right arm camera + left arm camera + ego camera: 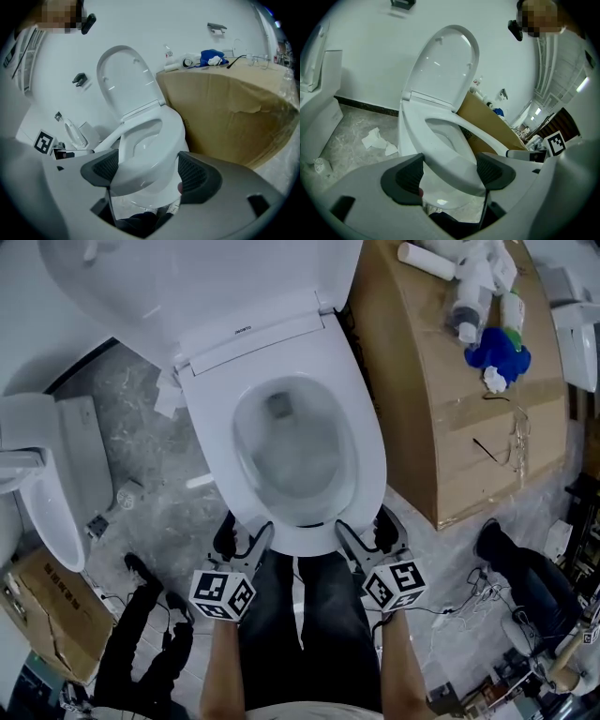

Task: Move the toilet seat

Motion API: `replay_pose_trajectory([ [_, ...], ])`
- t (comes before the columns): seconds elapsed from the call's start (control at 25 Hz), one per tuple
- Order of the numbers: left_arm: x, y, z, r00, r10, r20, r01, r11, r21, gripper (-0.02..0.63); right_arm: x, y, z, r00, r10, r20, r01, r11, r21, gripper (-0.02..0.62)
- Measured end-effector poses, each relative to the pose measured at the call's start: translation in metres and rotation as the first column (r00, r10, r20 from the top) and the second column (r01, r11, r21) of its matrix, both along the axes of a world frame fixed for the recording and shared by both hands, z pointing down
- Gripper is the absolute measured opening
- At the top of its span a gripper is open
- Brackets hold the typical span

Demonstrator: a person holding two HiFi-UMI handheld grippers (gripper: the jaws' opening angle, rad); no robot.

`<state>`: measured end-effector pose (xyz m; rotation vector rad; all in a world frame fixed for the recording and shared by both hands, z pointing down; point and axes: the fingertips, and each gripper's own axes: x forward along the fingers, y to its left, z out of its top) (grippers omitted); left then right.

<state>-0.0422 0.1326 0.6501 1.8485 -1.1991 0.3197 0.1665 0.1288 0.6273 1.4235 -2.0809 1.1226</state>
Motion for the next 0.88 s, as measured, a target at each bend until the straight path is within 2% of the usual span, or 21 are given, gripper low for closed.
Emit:
replay_pose_trajectory([
  [0.52,-0.008,-0.015,-0.038,0.997,-0.068,-0.040,0.070,0.996,0.049,0.367,-0.005,-0.018,-0.045,0.998,0.047,0.053,-0.050,0.997,0.058,0.396],
  [0.88,-0.013,-0.027,-0.069,0.996,-0.088,0.010,0.086,0.986,0.141,0.350,-0.009,-0.033,-0.073,0.991,0.080,0.104,-0.090,0.990,0.104,0.396],
])
